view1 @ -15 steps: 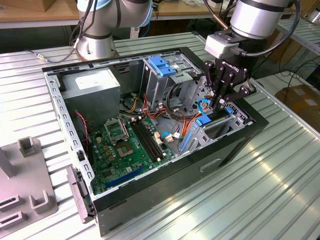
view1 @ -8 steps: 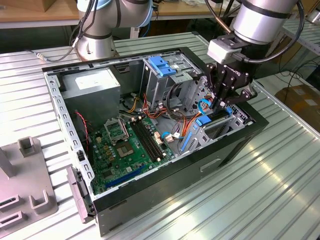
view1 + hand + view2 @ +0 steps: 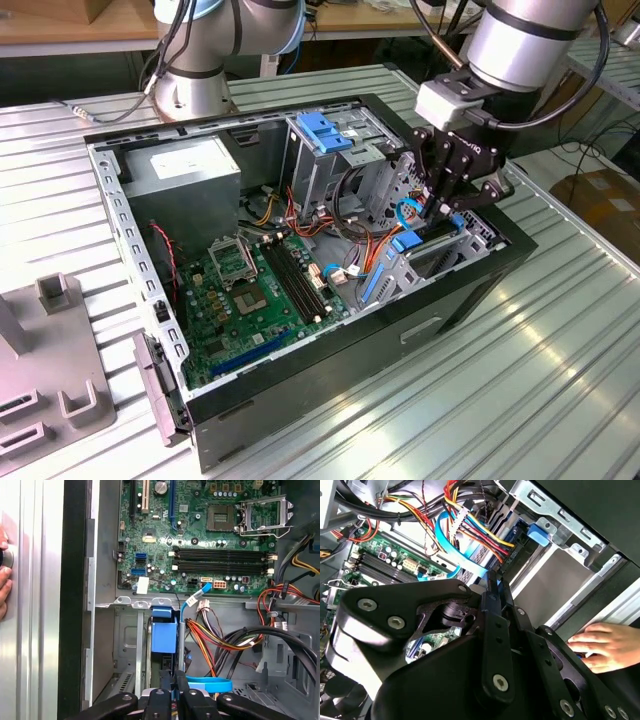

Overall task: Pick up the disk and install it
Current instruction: 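Insert the second disk wire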

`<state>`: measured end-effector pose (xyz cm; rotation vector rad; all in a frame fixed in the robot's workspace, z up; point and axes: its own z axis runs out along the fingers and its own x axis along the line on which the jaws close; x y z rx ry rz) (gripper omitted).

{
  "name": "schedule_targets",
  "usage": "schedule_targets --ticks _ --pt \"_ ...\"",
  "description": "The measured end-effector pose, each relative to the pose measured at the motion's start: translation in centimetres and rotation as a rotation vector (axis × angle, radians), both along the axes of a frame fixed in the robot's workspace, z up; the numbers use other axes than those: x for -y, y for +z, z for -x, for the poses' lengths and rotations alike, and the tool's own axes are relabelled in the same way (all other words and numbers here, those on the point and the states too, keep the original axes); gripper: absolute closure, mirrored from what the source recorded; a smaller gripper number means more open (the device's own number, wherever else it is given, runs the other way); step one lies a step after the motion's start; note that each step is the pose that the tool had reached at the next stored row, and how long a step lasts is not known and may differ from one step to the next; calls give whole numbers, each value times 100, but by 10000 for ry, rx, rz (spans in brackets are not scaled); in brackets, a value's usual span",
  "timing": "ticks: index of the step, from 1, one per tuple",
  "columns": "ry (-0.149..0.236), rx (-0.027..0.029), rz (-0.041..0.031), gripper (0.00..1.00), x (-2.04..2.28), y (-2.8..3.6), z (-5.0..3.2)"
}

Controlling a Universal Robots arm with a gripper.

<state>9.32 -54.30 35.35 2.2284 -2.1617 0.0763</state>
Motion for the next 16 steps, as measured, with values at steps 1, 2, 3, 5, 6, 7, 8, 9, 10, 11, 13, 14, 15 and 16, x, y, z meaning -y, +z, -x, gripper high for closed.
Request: schedule_targets --ticks 1,2,3,5,6,7,8,9,10,11,13,14,15,16 --pt "1 37 -1 84 1 -1 1" --pt "2 83 -2 84 2 -1 6" --pt "2 104 -7 84 2 -2 10" --pt "3 138 -30 84 4 -3 18" --pt "2 154 -64 84 7 -6 20" --pt "3 172 -162 84 20 -12 22" --pt "2 179 -231 84 39 -18 24" --pt "-1 186 -312 84 54 -21 25" --pt "-1 189 -370 84 64 -23 26" --pt "-2 194 -483 84 82 -27 26" --pt "-3 196 -652 84 122 -40 26" --pt "-3 197 -734 84 141 -45 26" --pt "-5 198 -813 84 154 -48 26" --pt "-5 198 -874 84 162 -51 26"
